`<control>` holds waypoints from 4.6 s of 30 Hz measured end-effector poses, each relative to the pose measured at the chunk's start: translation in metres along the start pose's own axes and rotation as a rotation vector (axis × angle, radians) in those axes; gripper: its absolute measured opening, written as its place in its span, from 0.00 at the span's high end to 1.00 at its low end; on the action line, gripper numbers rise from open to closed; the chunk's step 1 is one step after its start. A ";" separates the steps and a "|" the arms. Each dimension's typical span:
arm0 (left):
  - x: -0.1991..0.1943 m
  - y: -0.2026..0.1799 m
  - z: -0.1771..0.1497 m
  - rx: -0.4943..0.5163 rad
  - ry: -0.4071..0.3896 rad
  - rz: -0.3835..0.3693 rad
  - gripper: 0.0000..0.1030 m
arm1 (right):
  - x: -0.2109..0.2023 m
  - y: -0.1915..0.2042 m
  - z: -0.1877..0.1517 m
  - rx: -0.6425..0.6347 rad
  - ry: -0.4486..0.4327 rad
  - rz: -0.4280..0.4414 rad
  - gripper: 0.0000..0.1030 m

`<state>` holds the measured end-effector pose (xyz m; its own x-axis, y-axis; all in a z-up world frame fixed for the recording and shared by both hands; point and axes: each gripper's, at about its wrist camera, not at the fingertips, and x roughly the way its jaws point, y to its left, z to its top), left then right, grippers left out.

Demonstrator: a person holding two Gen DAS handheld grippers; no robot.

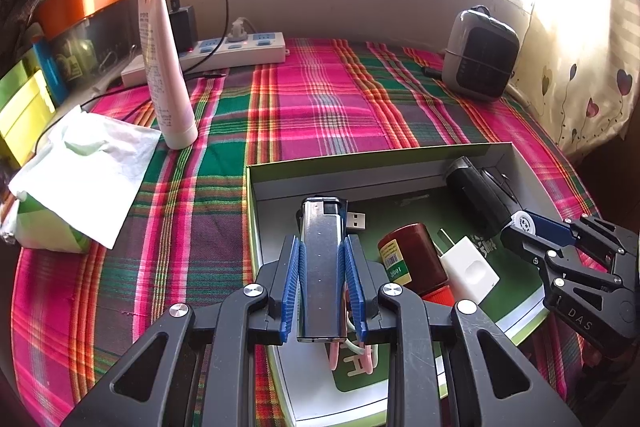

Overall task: Organize rigid objects
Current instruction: 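Lower both items into the green box and open both grippers, then withdraw both open grippers toward the spool and pink clip on the bedspread, then close the left gripper on the green-and-white spool, then close the right gripper on the pink hook clip while the left gripper holds the spool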

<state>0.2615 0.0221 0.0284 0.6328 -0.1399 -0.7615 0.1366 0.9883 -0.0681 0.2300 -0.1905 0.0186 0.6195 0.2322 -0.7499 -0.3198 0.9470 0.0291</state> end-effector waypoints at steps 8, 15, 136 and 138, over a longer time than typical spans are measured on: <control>0.000 0.001 0.000 -0.003 0.002 -0.003 0.79 | 0.000 0.000 0.000 -0.001 0.000 -0.005 0.71; 0.000 0.000 0.000 -0.014 0.000 -0.012 0.76 | -0.002 0.000 0.000 0.004 -0.012 0.001 0.65; -0.067 0.020 -0.105 -0.086 -0.001 -0.147 0.68 | -0.056 0.097 -0.069 -0.079 0.043 0.089 0.42; -0.067 0.020 -0.105 -0.086 -0.001 -0.149 0.68 | -0.057 0.091 -0.071 -0.055 0.045 0.075 0.42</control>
<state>0.1416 0.0576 0.0105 0.6110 -0.2851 -0.7385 0.1628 0.9582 -0.2353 0.1149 -0.1330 0.0174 0.5600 0.2911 -0.7757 -0.4039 0.9133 0.0512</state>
